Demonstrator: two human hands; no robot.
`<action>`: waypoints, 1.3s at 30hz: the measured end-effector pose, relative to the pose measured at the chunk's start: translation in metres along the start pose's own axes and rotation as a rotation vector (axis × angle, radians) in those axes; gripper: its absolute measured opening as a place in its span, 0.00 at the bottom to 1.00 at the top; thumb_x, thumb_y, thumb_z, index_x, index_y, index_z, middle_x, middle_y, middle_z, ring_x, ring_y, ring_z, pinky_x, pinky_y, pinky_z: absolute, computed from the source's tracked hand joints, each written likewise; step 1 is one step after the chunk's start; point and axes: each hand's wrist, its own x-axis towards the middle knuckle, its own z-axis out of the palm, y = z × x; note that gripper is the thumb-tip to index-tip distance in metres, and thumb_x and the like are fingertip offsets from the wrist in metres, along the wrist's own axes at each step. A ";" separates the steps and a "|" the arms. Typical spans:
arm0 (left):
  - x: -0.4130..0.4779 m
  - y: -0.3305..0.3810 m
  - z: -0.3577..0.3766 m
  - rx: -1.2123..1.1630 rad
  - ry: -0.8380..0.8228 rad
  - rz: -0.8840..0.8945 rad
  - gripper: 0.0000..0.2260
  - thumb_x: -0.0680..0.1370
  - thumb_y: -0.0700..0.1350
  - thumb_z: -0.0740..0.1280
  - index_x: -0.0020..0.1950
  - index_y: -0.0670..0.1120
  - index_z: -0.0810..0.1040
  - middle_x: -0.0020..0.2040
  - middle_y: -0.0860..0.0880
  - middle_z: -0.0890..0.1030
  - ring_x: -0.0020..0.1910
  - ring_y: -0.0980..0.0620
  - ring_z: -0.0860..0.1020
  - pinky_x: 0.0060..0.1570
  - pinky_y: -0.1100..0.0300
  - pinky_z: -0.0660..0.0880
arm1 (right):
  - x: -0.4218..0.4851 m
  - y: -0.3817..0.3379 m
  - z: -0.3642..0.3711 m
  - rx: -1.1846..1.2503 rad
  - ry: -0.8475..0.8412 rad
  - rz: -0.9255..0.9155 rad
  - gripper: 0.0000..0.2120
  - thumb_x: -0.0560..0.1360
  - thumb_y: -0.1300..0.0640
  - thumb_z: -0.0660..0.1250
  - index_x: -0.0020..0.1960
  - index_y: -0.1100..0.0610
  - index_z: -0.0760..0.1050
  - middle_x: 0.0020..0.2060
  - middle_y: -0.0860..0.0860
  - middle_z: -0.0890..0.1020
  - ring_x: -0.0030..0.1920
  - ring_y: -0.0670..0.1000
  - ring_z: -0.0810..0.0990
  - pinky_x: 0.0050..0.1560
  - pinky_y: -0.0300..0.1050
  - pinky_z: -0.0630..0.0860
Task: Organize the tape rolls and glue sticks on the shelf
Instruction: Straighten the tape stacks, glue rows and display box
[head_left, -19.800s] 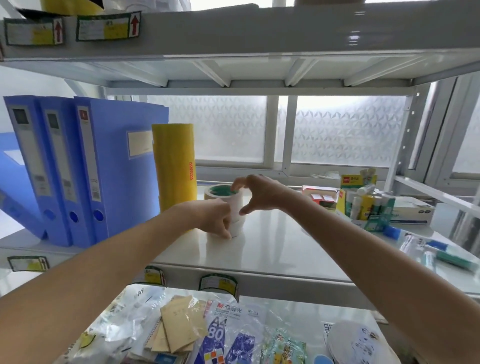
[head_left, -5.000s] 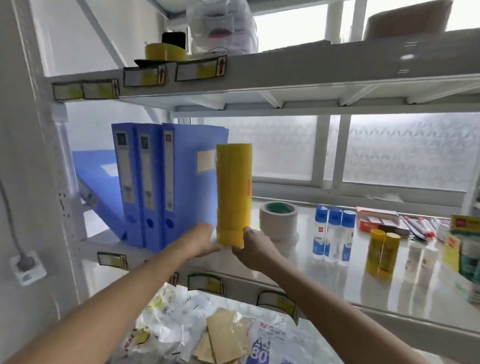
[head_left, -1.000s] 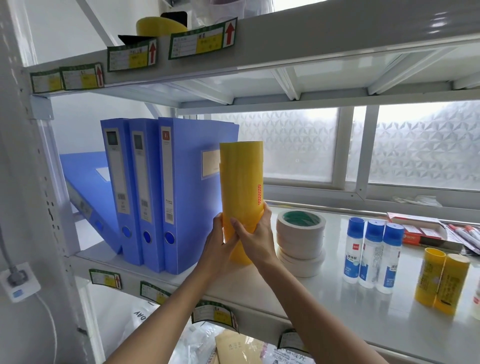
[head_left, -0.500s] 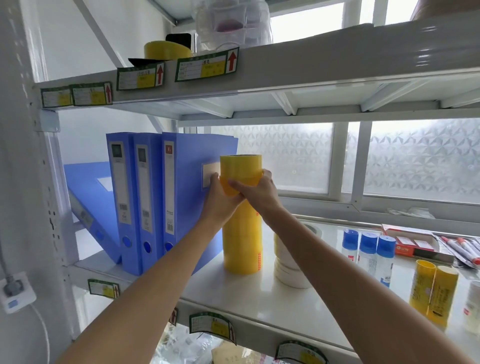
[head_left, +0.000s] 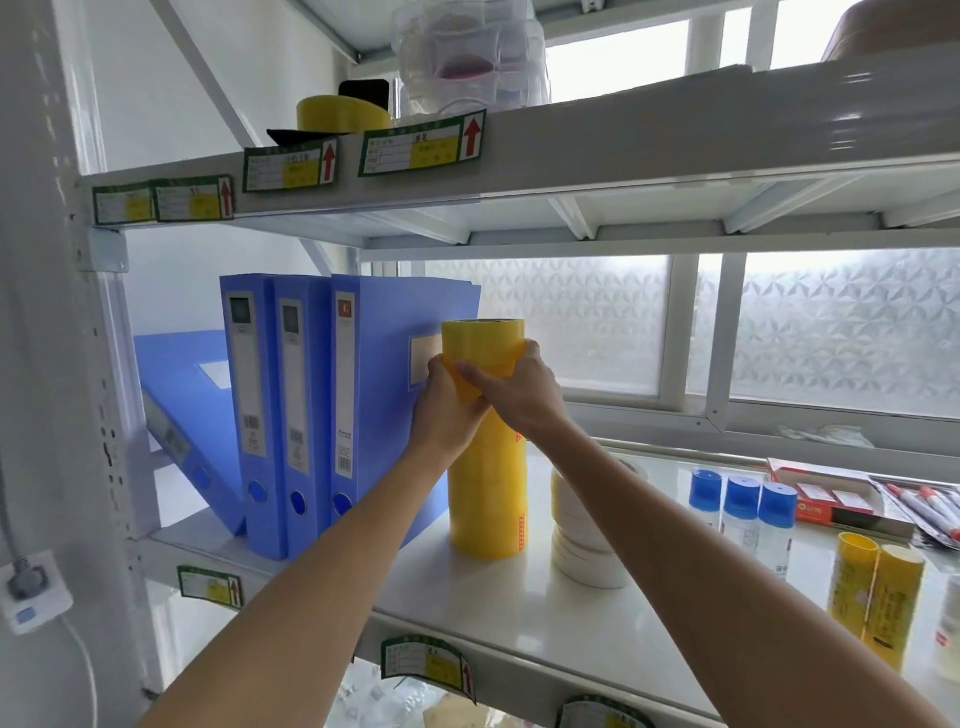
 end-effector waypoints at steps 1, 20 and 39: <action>0.002 0.000 -0.001 0.025 -0.019 -0.008 0.31 0.70 0.59 0.72 0.63 0.43 0.65 0.54 0.44 0.79 0.50 0.43 0.80 0.48 0.43 0.81 | 0.000 -0.002 -0.002 -0.041 -0.018 0.007 0.42 0.66 0.31 0.68 0.68 0.57 0.61 0.59 0.54 0.77 0.55 0.57 0.79 0.49 0.55 0.80; -0.022 0.071 -0.035 0.949 -0.937 -0.134 0.25 0.75 0.59 0.68 0.60 0.40 0.77 0.58 0.42 0.80 0.59 0.44 0.79 0.57 0.54 0.76 | -0.010 0.003 -0.122 -0.955 -0.711 0.034 0.25 0.68 0.44 0.75 0.58 0.59 0.80 0.50 0.52 0.83 0.52 0.52 0.81 0.58 0.49 0.78; -0.071 -0.058 0.134 0.073 -0.506 -0.266 0.55 0.40 0.69 0.79 0.64 0.50 0.73 0.56 0.54 0.82 0.55 0.53 0.80 0.57 0.53 0.78 | -0.088 0.085 -0.092 -0.856 -0.389 -0.135 0.39 0.68 0.47 0.75 0.72 0.59 0.63 0.72 0.59 0.63 0.74 0.57 0.60 0.72 0.47 0.61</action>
